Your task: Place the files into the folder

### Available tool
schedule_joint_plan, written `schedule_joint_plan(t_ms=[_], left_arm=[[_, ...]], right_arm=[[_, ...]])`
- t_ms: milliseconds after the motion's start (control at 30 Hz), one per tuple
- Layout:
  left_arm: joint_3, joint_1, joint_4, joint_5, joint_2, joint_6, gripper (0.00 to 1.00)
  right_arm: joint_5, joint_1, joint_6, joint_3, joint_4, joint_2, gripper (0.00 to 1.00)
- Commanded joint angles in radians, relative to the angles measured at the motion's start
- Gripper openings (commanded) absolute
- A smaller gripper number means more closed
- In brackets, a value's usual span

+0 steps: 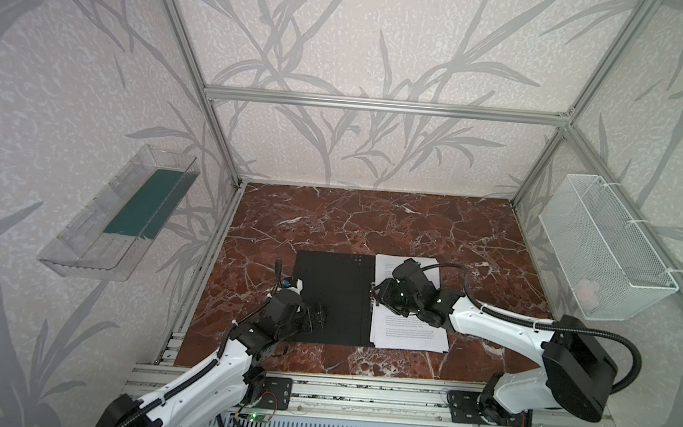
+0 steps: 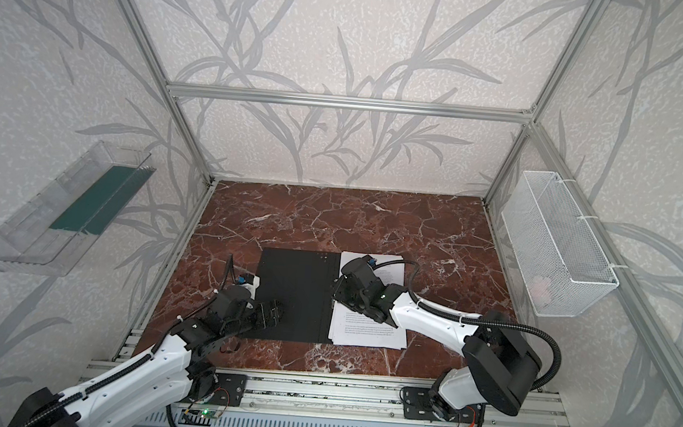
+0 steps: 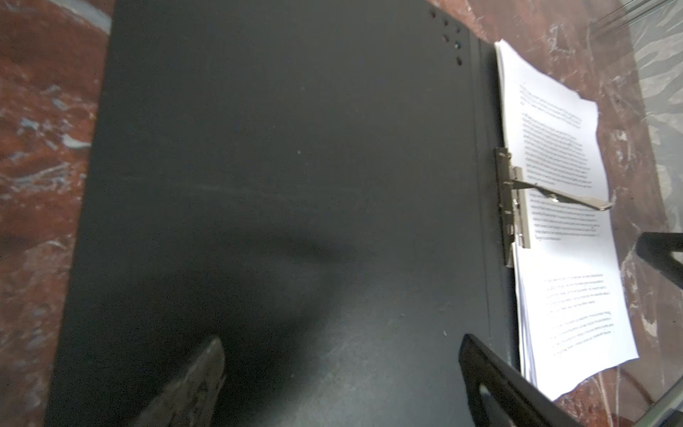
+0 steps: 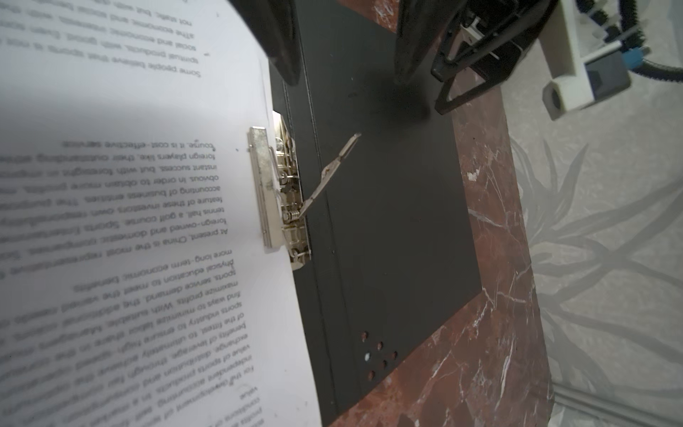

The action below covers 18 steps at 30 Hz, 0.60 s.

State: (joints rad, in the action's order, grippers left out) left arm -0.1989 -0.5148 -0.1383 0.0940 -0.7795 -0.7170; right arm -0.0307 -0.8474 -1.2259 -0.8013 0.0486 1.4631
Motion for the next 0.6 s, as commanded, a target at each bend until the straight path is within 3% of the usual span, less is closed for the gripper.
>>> schedule_joint_plan(t_ms=[0,167,467,567], left_arm=[[0.036,0.008,0.083,-0.018,-0.044,-0.037,0.99],[0.01,0.008,0.065,0.001,-0.068,-0.017,0.99],[0.041,0.008,0.067,0.007,0.016,-0.014,0.99],[0.046,0.008,0.067,0.008,0.031,-0.015,0.99]], right_arm=[[0.041,-0.007,-0.066,-0.031,-0.043,0.02,0.32],[0.069,-0.008,-0.083,-0.055,-0.025,0.04,0.32],[0.069,-0.007,-0.095,-0.126,0.017,0.109,0.29],[0.048,-0.007,-0.115,-0.129,0.015,0.137,0.2]])
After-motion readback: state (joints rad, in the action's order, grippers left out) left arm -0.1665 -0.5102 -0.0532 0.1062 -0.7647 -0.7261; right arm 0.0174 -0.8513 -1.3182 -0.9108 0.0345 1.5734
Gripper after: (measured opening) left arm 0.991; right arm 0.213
